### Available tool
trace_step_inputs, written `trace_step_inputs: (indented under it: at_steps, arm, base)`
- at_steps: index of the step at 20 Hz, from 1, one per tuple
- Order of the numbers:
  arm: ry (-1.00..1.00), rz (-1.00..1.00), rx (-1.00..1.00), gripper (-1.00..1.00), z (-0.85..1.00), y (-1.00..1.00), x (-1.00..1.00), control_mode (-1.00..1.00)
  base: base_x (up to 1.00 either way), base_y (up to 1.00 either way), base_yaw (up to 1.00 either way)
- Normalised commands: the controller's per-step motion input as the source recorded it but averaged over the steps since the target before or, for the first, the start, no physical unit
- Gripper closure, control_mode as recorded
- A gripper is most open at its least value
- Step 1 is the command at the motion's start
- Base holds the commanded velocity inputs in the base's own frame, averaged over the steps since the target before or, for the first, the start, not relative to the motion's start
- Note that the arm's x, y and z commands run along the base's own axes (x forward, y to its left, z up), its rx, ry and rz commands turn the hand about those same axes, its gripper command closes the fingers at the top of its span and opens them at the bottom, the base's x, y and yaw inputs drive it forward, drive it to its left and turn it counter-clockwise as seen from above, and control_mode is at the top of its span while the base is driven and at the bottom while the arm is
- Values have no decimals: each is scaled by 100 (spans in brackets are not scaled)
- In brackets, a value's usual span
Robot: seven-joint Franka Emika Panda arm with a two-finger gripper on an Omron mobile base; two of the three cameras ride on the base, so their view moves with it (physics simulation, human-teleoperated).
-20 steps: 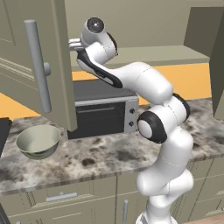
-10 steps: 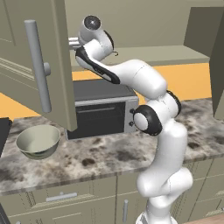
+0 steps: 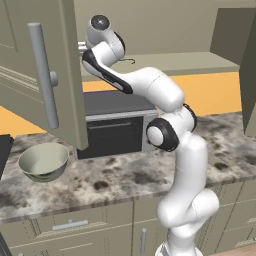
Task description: Open the cabinet and move the ladle to the pot. Then close the cabinet.
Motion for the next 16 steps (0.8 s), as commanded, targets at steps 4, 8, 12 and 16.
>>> trace_step_inputs:
  at_steps: [4,8,12,16]
  arm:
    - [5,-1,0,-100,-11,9,15,-100]
    - [4,0,0,-100,-22,2,18,-100]
    - [0,0,0,-100,-11,0,21,-100]
    - [0,0,0,-100,-2,1,15,-100]
  base:
    - [0,0,0]
    - [0,0,0]
    - [0,0,0]
    - [0,0,0]
